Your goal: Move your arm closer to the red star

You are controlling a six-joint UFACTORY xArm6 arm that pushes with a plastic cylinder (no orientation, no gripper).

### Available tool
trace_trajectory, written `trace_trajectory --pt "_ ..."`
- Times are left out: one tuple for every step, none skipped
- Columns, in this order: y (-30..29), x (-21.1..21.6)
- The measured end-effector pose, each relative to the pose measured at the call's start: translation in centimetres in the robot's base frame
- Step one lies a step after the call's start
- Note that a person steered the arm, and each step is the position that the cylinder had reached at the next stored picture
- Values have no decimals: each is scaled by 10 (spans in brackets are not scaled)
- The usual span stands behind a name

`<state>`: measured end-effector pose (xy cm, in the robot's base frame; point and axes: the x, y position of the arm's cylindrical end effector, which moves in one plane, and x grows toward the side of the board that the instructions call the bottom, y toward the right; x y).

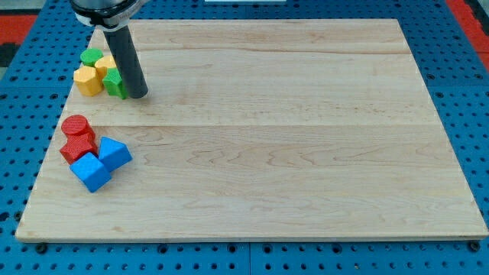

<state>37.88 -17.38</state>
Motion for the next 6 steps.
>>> trace_trajectory --pt "0 0" --pt "0 0" --pt "19 2" --pt "32 22" --pt "-15 41" --pt "-107 40"
